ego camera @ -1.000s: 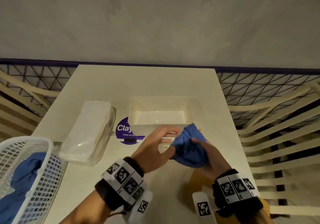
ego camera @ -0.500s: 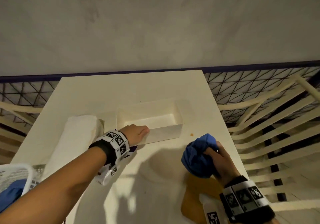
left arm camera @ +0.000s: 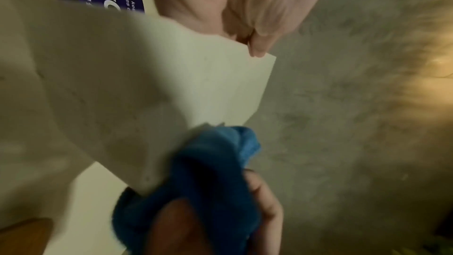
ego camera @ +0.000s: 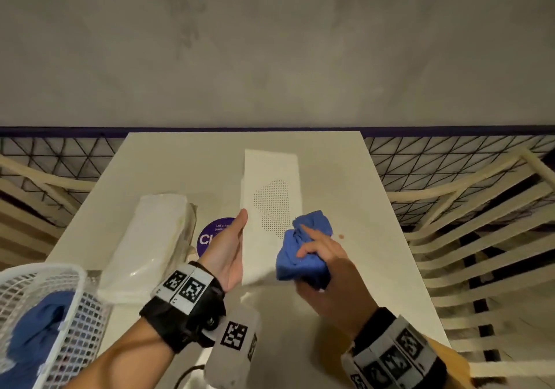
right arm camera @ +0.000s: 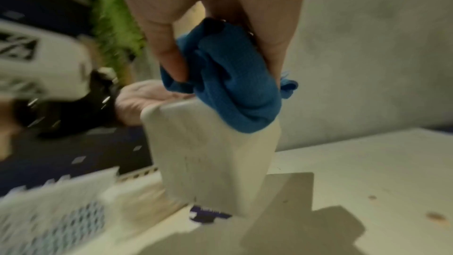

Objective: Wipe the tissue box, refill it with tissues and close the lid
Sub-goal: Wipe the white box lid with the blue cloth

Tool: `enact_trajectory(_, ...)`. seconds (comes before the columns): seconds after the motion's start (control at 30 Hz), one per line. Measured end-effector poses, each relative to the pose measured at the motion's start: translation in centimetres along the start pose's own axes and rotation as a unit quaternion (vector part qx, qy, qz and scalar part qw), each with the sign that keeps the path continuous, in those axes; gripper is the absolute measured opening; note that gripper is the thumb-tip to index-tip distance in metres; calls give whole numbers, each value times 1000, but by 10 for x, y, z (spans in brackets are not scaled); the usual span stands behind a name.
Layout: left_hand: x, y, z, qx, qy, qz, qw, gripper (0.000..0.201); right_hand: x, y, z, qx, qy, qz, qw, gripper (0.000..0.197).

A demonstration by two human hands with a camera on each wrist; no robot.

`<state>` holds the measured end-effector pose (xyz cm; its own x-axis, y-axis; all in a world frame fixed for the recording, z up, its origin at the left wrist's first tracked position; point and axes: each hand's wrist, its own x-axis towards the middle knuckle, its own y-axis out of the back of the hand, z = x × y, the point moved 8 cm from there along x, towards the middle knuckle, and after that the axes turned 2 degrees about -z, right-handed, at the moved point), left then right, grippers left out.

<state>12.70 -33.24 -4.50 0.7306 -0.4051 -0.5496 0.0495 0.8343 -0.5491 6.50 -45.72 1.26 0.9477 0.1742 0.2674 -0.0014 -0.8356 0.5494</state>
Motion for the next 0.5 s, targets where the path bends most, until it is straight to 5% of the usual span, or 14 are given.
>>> enact_trajectory(0.13,-12,-5,-6,-20,3,-11,1000,57,-13,-21,-17,-110,50,-59,991,35)
enact_trajectory(0.37,-21,-5,-1,-54,-19,-11,998,60,9,-18,-15,-92,39,9,995,53)
enact_trajectory(0.5,-22,-2,-1,-22,-4,-6,1000,66,1,-48,-49,-63,128,-104,984,34)
